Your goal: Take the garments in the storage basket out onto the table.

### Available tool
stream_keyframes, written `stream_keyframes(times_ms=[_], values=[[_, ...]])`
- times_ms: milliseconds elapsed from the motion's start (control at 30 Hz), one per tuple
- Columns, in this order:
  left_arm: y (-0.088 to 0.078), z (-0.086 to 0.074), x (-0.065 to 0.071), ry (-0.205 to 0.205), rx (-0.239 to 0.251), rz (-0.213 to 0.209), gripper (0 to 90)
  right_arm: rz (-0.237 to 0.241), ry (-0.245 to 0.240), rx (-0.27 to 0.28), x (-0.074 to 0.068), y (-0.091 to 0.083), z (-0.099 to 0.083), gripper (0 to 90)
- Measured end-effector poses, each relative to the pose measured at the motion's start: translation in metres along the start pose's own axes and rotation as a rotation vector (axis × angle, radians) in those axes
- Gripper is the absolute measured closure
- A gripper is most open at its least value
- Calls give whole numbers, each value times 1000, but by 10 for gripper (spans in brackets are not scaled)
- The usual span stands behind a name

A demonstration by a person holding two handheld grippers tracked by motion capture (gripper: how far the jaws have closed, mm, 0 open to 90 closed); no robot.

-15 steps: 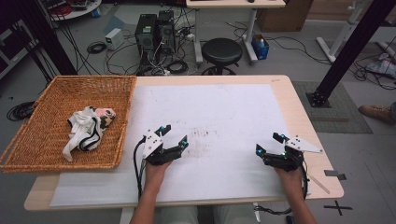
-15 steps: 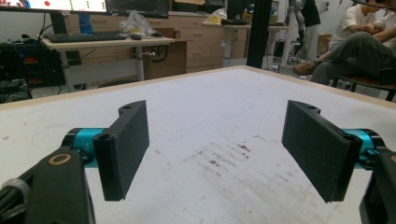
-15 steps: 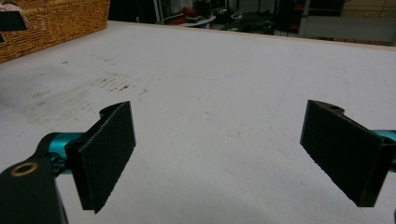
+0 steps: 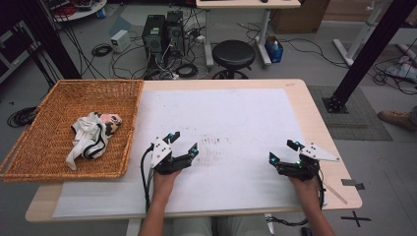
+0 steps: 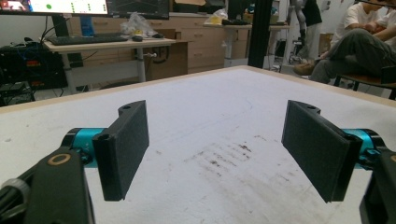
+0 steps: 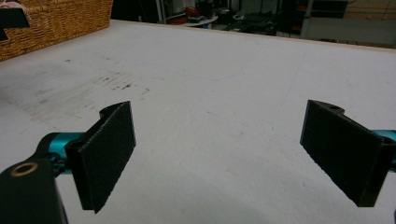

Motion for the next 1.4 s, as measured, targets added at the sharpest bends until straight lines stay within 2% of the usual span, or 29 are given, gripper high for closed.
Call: stream_keyframes(times_ms=[167,267,300,333,367,400,433,500,567,600,633,667,700,733,800,833,867,900,933,967,1033,1067,1100,1167,1233,1267,1300,1367,1400], values=[[0,0,0,0,1,5,231,-2,-2,14,0,-2,0,98],[1,1,0,-3,-10,26,231,-1,2,10,0,-1,0,98],[2,3,1,19,-34,53,231,-3,5,8,1,-1,0,98],[2,3,1,19,-34,53,231,-3,13,5,0,-1,0,98],[0,13,5,8,-8,43,231,-3,14,7,0,-1,0,98],[0,13,5,8,-8,43,231,-5,11,7,1,-1,0,99],[-2,27,9,9,25,31,231,-7,11,6,0,-1,0,98],[-4,41,12,16,44,12,231,-8,5,8,1,-1,0,98],[-8,54,14,18,62,0,231,-7,10,6,0,-1,0,98],[-8,54,14,18,62,0,231,-7,10,6,0,-1,0,98],[-11,66,14,16,77,-14,231,-5,12,7,0,-1,0,98],[-11,66,14,16,77,-14,231,-5,12,7,0,-1,0,98],[-16,77,13,24,86,-27,231,-6,10,6,0,-1,0,98],[-16,77,13,24,86,-27,231,-5,6,8,0,-1,0,98],[-21,89,11,36,97,-31,231,-4,8,7,0,-1,0,98],[-28,103,6,25,122,-40,231,-4,7,8,0,-1,0,98],[-28,103,6,25,122,-40,231,-4,7,8,0,-1,0,98],[-35,115,-1,21,139,-50,231,-3,9,6,0,-1,0,99],[-35,115,-1,21,139,-50,231,-3,10,7,0,-1,0,98],[-43,126,-9,25,147,-57,231,-3,12,5,0,-1,0,98],[-52,136,-18,33,150,-64,231,-5,6,2,0,0,0,99],[-52,136,-18,33,150,-64,231,-4,7,-1,0,0,0,98],[-61,144,-27,41,157,-64,231,-5,9,-1,0,0,0,98],[-66,148,-33,47,161,-65,231,-5,8,-2,0,0,0,98],[-75,154,-41,57,166,-55,231,-7,13,-4,0,0,0,98],[-82,157,-50,65,162,-43,231,-7,12,-5,0,0,0,99],[-82,157,-50,65,162,-43,231,-7,12,-5,0,0,0,99],[-90,160,-61,72,154,-27,231,-8,12,-8,0,1,0,98],[-98,161,-75,75,151,-3,231,-8,12,-8,0,1,0,98]])
Point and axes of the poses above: each handheld gripper's, and its own axes: y roughly forward along the jaws, z roughly out of its top, x roughly to its right, the point moved 4 cm from there along y, roughly forward along the jaws, and after that the axes turned 1 degree about -x, right-handed, at the moved point
